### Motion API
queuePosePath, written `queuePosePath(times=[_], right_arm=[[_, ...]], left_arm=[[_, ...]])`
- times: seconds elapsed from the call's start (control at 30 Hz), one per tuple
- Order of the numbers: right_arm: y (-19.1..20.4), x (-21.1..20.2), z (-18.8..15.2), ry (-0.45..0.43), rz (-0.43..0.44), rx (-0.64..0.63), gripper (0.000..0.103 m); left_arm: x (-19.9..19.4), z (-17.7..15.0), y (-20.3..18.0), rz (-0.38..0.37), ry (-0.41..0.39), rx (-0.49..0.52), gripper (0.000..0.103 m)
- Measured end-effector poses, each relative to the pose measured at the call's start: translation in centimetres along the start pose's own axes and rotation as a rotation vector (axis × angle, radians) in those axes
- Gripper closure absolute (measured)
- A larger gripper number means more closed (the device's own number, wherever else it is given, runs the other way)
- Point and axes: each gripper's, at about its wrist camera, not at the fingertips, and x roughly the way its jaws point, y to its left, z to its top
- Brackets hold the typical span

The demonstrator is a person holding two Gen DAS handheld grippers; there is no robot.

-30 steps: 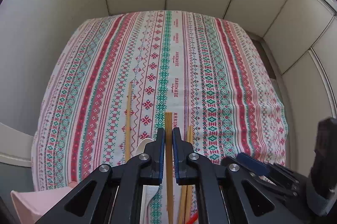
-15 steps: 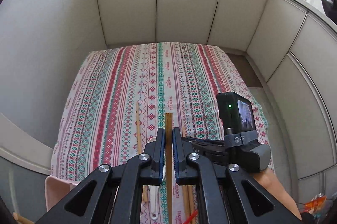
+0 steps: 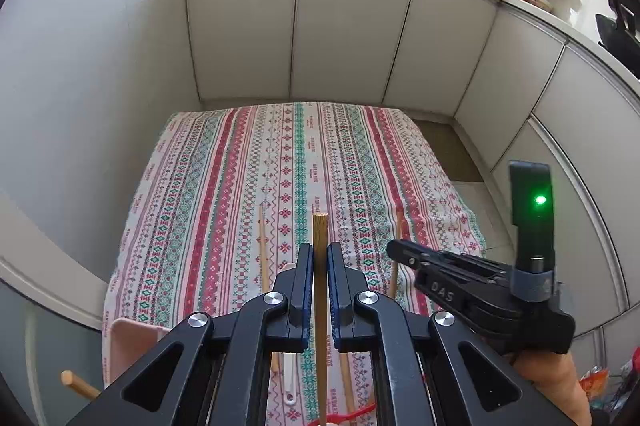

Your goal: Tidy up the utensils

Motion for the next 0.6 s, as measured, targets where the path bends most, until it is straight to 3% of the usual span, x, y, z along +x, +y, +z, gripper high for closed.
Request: queuePosePath(times=[0.33, 0.6], right_arm=[[4.4, -13.5, -2.7, -0.238, -0.045, -0.075, 0.098], [7.2, -19.4, -5.2, -0.302, -0.037, -0.098, 0.098]], left_arm=[[-7.8, -1.4, -0.7, -0.023, -0.084, 0.033, 0.096], [-13.5, -2.5, 0.7, -0.028, -0.150, 0.022, 0.096]])
